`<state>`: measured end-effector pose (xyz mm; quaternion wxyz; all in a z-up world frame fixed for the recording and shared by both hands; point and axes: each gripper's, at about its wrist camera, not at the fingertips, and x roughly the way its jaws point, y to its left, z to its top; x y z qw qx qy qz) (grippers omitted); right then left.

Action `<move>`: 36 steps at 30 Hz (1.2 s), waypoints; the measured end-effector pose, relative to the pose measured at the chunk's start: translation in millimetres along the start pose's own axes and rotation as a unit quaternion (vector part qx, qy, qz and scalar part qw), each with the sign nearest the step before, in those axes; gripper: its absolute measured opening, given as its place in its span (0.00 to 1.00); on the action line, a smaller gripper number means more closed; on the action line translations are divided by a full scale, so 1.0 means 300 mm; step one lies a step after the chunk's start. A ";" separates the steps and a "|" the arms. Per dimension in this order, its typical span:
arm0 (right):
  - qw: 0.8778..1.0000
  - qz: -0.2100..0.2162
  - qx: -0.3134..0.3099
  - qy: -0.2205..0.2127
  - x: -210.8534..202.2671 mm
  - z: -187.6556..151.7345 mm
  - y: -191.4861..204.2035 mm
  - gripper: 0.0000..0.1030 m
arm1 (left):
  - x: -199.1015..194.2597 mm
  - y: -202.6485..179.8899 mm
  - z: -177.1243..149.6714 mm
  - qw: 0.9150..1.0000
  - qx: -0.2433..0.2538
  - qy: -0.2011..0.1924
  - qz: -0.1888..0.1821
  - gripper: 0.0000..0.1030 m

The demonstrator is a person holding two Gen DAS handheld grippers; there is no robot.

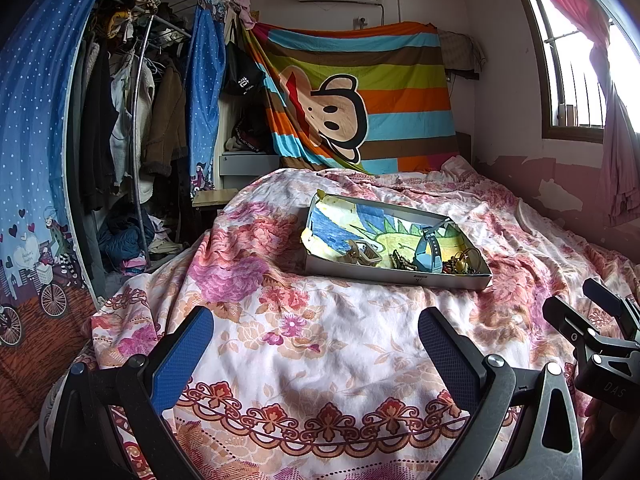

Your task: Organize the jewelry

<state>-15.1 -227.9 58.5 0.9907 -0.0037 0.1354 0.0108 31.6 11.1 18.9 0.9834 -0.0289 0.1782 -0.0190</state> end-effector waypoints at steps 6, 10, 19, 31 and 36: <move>1.000 0.000 0.000 0.000 0.000 0.001 0.000 0.98 | 0.000 -0.001 0.000 1.000 0.001 -0.001 0.000 1.00; 1.000 0.000 0.000 0.000 -0.001 0.002 0.000 0.98 | 0.005 -0.007 0.003 1.000 0.014 0.010 -0.002 1.00; 1.000 0.000 0.000 0.001 -0.002 0.002 0.002 0.98 | -0.011 -0.012 0.009 0.999 0.029 -0.005 0.020 1.00; 1.000 0.000 0.000 0.001 -0.005 0.004 0.003 0.98 | -0.015 -0.009 0.014 0.999 0.035 -0.013 0.023 1.00; 1.000 0.000 0.000 0.001 -0.003 0.007 0.001 0.98 | -0.014 -0.012 0.013 0.999 0.034 -0.011 0.023 1.00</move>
